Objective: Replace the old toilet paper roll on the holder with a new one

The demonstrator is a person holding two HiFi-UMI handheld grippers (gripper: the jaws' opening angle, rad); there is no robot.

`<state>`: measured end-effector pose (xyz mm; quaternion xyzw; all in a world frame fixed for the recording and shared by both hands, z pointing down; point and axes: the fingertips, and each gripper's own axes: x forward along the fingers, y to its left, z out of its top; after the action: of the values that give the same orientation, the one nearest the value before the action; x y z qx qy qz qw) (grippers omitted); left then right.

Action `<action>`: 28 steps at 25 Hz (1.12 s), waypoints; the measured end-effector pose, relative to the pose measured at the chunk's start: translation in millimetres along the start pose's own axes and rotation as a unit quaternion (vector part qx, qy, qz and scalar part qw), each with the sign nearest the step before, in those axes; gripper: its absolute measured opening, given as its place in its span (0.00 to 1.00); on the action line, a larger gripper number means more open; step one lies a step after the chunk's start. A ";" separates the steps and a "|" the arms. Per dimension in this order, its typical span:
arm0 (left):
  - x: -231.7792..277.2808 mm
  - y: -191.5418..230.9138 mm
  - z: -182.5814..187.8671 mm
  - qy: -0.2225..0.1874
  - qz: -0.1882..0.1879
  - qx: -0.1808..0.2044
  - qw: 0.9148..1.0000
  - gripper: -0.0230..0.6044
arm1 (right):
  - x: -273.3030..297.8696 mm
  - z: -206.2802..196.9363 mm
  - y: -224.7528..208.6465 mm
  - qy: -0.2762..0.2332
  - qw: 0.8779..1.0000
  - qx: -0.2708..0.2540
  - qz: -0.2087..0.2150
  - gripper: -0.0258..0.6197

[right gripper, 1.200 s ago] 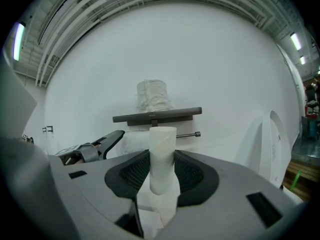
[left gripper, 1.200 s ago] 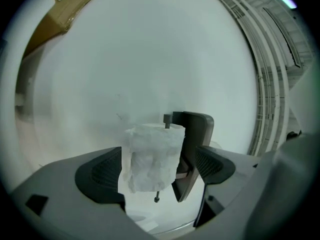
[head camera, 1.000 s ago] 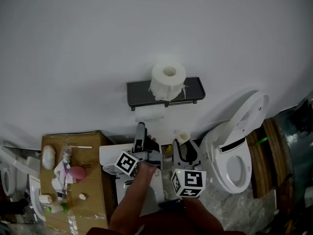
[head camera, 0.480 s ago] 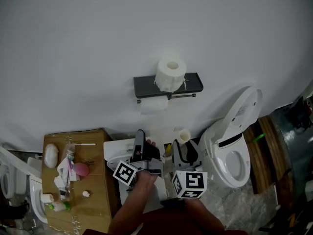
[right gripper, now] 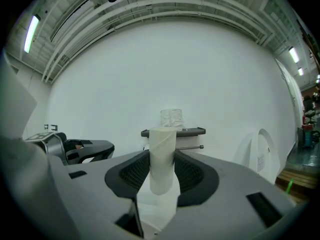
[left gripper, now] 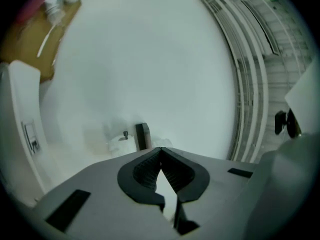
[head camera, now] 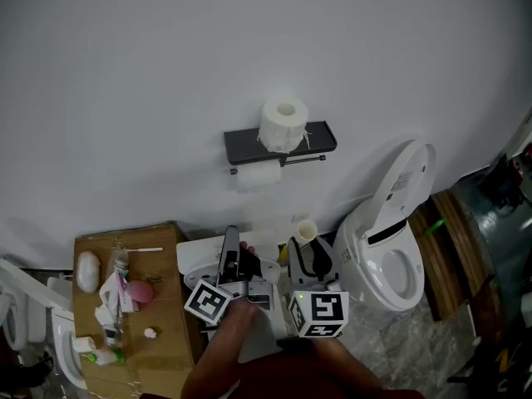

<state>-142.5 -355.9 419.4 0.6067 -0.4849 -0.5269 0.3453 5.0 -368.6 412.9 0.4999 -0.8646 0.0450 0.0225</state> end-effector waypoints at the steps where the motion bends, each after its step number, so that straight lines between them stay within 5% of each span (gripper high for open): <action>1: -0.7 -4.7 -0.7 0.014 0.006 0.051 0.999 0.06 | -1.1 0.9 0.7 -0.001 1.000 -0.002 0.000 0.29; 3: -1.3 -16.3 -1.5 0.045 0.014 0.174 0.984 0.06 | -2.7 2.7 2.6 -0.002 1.000 -0.005 0.003 0.29; 5: -1.7 -20.0 -4.5 0.080 0.038 0.291 0.953 0.06 | -2.7 5.0 4.4 -0.004 1.000 -0.007 0.007 0.29; 7: -4.1 -20.2 -7.2 0.112 0.076 0.411 0.902 0.06 | -2.6 8.1 6.6 -0.007 1.000 -0.008 0.013 0.29; 9: -8.3 -26.5 -6.8 0.118 0.096 0.523 0.838 0.06 | -3.5 11.1 8.9 -0.010 1.000 -0.010 0.019 0.29; 10: -10.4 -30.7 -6.1 0.111 0.098 0.563 0.813 0.06 | -3.7 11.7 10.2 -0.010 1.000 -0.009 0.022 0.29; 11: -12.1 -33.4 -5.9 0.103 0.099 0.588 0.796 0.06 | -3.4 11.5 11.7 -0.009 1.000 -0.008 0.025 0.29; 19: -22.2 -39.0 -9.1 0.092 0.102 0.647 0.750 0.06 | 4.7 8.7 23.9 -0.003 0.998 -0.002 0.057 0.29; 22: -23.4 -38.6 -6.5 0.093 0.106 0.653 0.744 0.06 | 6.2 10.4 24.5 -0.006 0.998 -0.001 0.060 0.29; 28: -23.8 -48.4 -2.3 0.081 0.097 0.652 0.748 0.06 | 3.7 12.4 29.0 -0.011 0.998 -0.002 0.061 0.29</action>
<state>-128.8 -319.4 382.2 0.6740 -0.7372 0.0046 -0.0469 -21.9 -358.7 399.3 0.4465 -0.8938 0.0396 0.0114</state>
